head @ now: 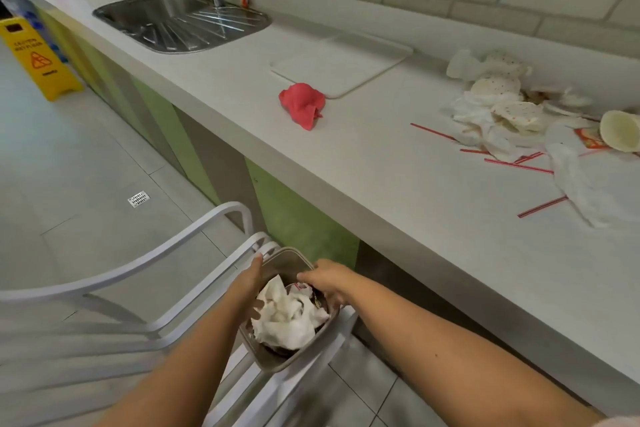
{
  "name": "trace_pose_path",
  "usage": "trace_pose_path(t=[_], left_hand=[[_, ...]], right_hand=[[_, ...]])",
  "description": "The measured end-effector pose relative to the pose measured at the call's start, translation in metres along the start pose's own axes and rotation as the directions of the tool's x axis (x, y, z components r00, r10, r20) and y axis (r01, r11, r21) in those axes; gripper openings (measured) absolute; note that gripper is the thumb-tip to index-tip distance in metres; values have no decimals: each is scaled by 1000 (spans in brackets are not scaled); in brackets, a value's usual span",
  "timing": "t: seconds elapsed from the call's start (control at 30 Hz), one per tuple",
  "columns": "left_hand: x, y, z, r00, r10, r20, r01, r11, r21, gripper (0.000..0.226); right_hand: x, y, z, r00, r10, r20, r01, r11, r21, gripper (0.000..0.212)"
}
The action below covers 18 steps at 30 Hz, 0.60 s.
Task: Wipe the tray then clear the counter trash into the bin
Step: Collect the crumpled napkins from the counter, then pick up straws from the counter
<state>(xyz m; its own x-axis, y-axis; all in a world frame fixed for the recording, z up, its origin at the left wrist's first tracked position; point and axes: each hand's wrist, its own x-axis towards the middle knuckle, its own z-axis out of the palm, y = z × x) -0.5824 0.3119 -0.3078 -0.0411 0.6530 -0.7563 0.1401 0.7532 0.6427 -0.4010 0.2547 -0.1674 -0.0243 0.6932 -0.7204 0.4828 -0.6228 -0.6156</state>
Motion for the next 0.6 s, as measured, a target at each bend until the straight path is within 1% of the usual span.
trace_pose_path(t=[0.07, 0.1, 0.13, 0.2, 0.27, 0.33, 0.47, 0.6], left_hand=[[-55, 34, 18, 998, 60, -22, -60, 998, -20, 70], [-79, 49, 28, 991, 129, -22, -130, 991, -19, 54], [-88, 59, 36, 980, 193, -40, -194, 981, -17, 42], [-99, 76, 53, 950, 299, -86, -301, 954, -12, 28], [-112, 93, 69, 905, 406, -126, -409, 913, 4, 22], [-128, 108, 89, 870, 479, -118, -483, 875, -7, 22], [-164, 131, 132, 793, 608, -39, -608, 794, -9, 14], [-190, 145, 180, 713, 697, 73, -700, 714, 20, 14]], right_hand=[[-4, -4, -7, 999, -40, -7, 39, 994, -100, 42], [-6, -6, -11, 998, -56, -12, 54, 990, -134, 40], [-11, -8, -18, 997, -74, -12, 71, 988, -139, 38], [-21, -12, -31, 995, -96, 2, 95, 991, -98, 35], [-34, -15, -48, 993, -117, 2, 117, 990, -82, 31], [-49, -17, -68, 987, -158, -36, 153, 983, -105, 29], [-82, -9, -113, 957, -227, -182, 201, 968, -149, 23], [-109, 13, -157, 906, -243, -348, 176, 961, -212, 21]])
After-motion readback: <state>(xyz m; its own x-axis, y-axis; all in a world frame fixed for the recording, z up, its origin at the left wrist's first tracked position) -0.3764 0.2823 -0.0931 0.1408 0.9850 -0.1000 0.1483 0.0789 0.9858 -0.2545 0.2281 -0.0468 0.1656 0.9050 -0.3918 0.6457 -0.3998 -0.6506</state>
